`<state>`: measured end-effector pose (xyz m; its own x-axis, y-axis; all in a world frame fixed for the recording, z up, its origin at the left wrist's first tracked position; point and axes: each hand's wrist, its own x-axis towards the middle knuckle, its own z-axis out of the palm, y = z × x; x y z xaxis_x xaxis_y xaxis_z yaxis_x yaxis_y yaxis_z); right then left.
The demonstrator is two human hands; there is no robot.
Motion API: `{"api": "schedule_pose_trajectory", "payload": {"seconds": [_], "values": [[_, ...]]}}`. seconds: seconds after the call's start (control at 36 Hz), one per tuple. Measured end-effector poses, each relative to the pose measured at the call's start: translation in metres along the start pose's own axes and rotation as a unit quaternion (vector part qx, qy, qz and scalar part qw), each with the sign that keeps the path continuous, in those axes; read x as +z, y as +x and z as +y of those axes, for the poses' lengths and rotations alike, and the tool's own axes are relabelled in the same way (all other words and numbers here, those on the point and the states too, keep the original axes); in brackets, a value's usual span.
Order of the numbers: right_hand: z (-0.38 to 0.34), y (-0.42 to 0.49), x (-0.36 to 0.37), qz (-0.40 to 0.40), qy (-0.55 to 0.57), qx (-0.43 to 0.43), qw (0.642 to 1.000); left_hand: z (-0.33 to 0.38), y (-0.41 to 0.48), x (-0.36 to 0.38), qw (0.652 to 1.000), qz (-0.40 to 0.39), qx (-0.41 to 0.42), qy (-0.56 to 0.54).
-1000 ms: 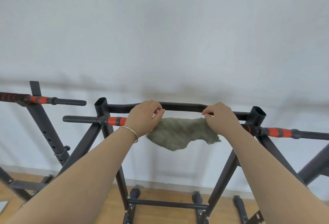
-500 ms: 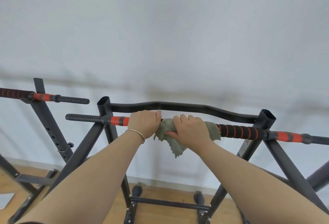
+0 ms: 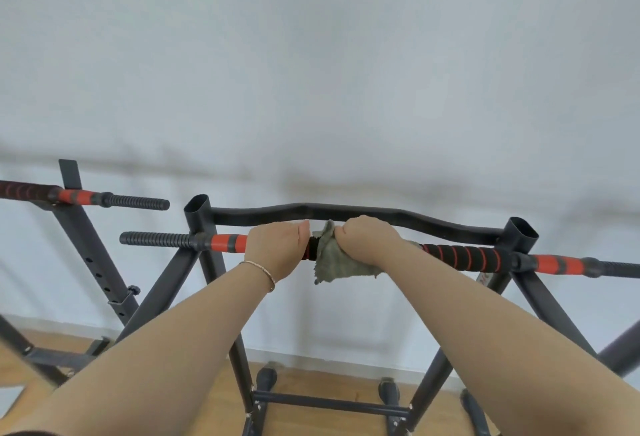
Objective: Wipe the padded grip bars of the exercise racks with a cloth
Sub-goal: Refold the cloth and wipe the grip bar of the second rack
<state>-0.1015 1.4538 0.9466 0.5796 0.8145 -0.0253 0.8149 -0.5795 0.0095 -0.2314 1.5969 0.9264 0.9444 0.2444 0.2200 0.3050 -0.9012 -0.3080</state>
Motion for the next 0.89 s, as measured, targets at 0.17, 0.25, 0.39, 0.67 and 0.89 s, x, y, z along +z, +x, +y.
{"api": "schedule_pose_trajectory", "payload": {"seconds": [0.17, 0.25, 0.39, 0.67, 0.89], "values": [[-0.013, -0.045, 0.041, 0.302, -0.166, -0.049, 0.938, -0.023, 0.027, -0.013, 0.986, -0.143, 0.055, -0.069], [-0.015, -0.046, 0.041, 0.384, -0.151, -0.041, 0.910, -0.020, 0.025, -0.013, 0.978, -0.178, 0.059, -0.086], [-0.022, -0.042, 0.025, 0.243, -0.201, 0.011, 0.949, -0.018, 0.013, -0.008, 0.994, -0.070, 0.078, 0.002], [-0.017, -0.007, -0.011, -0.039, 0.106, 0.113, 0.987, -0.004, -0.015, -0.002, 1.000, 0.014, 0.016, -0.002], [-0.016, -0.047, 0.036, 0.334, -0.039, -0.051, 0.940, -0.025, 0.010, -0.012, 0.992, -0.111, 0.041, -0.054]]}}
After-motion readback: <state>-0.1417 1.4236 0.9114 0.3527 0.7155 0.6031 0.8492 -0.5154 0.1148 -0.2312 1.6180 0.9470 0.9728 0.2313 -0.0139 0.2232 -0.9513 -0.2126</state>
